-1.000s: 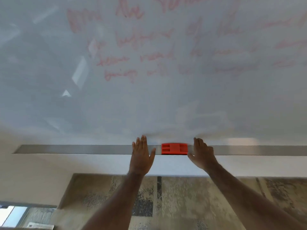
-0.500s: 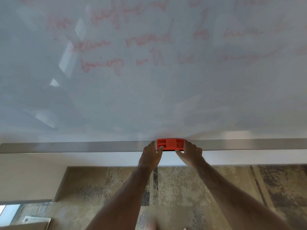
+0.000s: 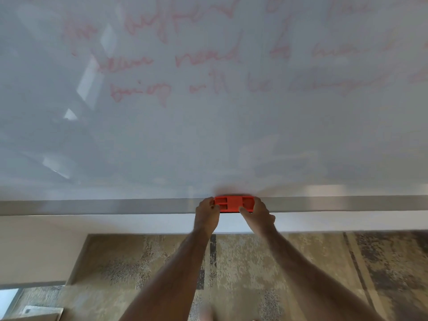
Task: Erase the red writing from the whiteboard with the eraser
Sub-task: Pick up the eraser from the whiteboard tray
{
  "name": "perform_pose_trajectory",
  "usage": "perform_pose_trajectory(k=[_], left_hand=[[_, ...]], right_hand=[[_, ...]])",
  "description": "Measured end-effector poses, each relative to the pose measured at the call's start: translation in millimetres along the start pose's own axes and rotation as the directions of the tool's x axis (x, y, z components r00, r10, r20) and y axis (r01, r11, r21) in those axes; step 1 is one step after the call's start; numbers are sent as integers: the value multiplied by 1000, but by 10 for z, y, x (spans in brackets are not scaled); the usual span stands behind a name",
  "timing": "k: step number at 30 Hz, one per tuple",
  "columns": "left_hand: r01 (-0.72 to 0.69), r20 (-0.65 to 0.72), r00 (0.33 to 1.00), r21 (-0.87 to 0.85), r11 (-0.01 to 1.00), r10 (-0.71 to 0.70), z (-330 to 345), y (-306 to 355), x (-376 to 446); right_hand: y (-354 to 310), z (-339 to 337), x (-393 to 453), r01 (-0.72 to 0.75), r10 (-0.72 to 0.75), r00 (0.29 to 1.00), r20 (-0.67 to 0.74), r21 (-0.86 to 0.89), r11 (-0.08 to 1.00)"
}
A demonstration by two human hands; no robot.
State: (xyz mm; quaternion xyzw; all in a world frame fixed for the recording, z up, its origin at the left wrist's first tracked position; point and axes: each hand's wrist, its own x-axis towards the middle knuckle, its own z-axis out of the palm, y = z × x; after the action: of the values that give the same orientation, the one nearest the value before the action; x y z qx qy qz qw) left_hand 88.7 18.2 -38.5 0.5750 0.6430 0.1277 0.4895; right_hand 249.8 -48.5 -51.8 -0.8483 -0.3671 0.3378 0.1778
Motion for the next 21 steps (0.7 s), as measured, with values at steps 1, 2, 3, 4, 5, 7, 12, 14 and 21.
perform_pose_trajectory(k=[1, 2, 3, 4, 5, 7, 12, 14, 21], left_hand=[[12, -22, 1000, -48, 999, -13, -8, -9, -12], [19, -45, 999, -91, 996, -24, -6, -14, -22], [19, -68, 997, -133, 991, -28, -8, -8, -39], [10, -85, 996, -172, 985, -25, -13, -7, -63], [-3, -99, 995, -208, 978, -18, -27, -5, -94], [-23, -115, 993, -271, 962, -8, -37, -10, -150], [-93, -159, 987, -345, 934, 40, -167, -15, -273], [-117, -150, 987, -388, 914, 63, -232, -28, -309], [-258, -142, 966, -419, 870, 218, -470, -37, -497]], right_hand=[[0, 12, -10, -7, 8, 1000, -16, 54, 998], [4, 22, -24, -9, 12, 999, -30, 110, 994], [-6, 32, -41, -2, 9, 999, -42, 165, 986], [-19, 45, -65, 8, 4, 999, -52, 220, 975], [-40, 57, -95, 21, -4, 998, -61, 281, 960], [-88, 71, -161, 44, -13, 997, -82, 387, 921], [-191, 93, -295, 78, -17, 994, -112, 565, 822], [-259, 92, -334, 92, -20, 993, -119, 639, 763], [-566, 0, -554, 33, 51, 997, -60, 908, 418]])
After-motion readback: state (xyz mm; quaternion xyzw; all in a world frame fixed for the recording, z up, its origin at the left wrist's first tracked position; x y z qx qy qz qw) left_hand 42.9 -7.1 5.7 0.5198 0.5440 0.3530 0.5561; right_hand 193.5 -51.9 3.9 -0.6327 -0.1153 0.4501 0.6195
